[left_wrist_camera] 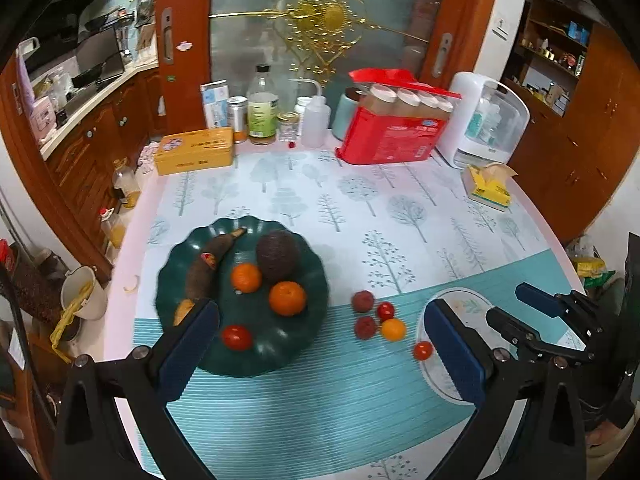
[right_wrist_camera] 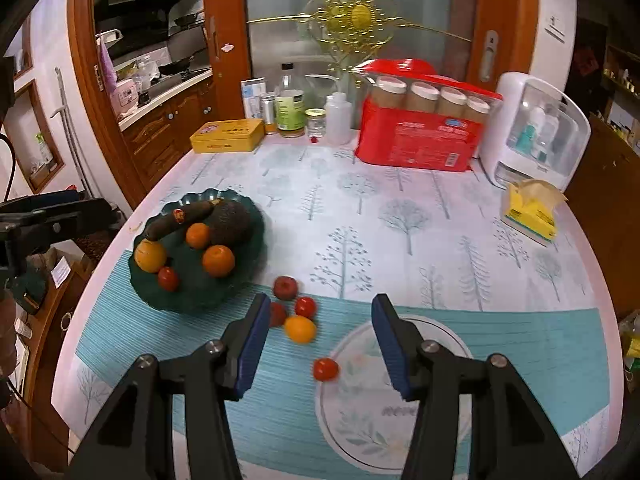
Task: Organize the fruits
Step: 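Grasp the small yellow-orange citrus with the left tool while the right tool grasps a cherry tomato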
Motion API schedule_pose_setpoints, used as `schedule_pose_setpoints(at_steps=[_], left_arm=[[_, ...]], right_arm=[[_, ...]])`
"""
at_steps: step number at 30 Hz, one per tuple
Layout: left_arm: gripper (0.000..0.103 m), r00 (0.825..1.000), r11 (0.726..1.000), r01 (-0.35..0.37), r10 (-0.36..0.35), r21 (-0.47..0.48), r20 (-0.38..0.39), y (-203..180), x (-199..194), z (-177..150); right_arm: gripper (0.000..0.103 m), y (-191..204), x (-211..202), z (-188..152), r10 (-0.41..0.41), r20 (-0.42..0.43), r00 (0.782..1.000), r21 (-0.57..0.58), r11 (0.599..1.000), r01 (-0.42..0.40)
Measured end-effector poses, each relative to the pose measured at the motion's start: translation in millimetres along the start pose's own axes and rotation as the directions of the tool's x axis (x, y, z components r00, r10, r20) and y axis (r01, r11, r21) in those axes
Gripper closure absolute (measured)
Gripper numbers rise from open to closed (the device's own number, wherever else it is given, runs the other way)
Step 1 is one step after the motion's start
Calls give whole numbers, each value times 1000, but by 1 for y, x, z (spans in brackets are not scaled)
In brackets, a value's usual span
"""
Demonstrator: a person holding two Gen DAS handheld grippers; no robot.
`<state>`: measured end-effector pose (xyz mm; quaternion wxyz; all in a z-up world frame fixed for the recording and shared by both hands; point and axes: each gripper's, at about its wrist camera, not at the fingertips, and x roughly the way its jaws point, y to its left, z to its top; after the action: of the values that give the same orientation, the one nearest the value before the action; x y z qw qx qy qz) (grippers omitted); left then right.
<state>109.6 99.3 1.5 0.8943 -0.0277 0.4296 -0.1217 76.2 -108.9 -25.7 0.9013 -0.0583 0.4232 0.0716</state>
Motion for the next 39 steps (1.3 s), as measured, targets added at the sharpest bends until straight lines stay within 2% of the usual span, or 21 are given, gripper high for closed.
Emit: schedule_pose_setpoints(at_steps=[4,10,15,20,23,26,30,32,34,36,39], left_arm=[[1,1000,1000,-5,6,16,-23,-16,14,-2],[2,995,999,42,-39,26,-94,-36,48,-16],[8,988,996,78,-71,42,-137,-54,81,-31],[26,969,991,131,-120,36,-216,-68,116,-46],[32,957,990,142,-134,11,-257,-73,136,-53],[43,946,988,150,-150,-24,-288,-75,152,-56],[48,935,988,140,-152,-58,-320,-78,168,-59],[49,933,988,133,-150,-73,-328,-78,175,-59],[51,928,986,131,-158,-100,-338,-78,182,-60],[53,922,983,136,-171,-124,-348,-77,188,-60],[59,914,980,133,-179,-148,-364,-79,198,-62]], right_arm=[[50,-14,-1,-9,-7,-4,1000,4,1000,7],[50,-31,10,-25,29,-43,999,-1,1000,-29],[50,-38,33,-42,97,-99,990,-6,995,-98],[50,-35,69,-62,167,-187,968,-15,985,-173],[50,-32,85,-71,195,-218,956,-28,978,-206],[50,-29,100,-74,224,-238,945,-39,970,-240],[51,-21,115,-74,238,-233,943,-88,960,-265],[55,-19,120,-73,239,-223,945,-110,957,-268],[71,-16,126,-74,252,-227,941,-128,950,-285],[72,-14,134,-77,238,-252,938,-154,947,-282],[73,-16,133,-77,246,-237,940,-167,943,-288]])
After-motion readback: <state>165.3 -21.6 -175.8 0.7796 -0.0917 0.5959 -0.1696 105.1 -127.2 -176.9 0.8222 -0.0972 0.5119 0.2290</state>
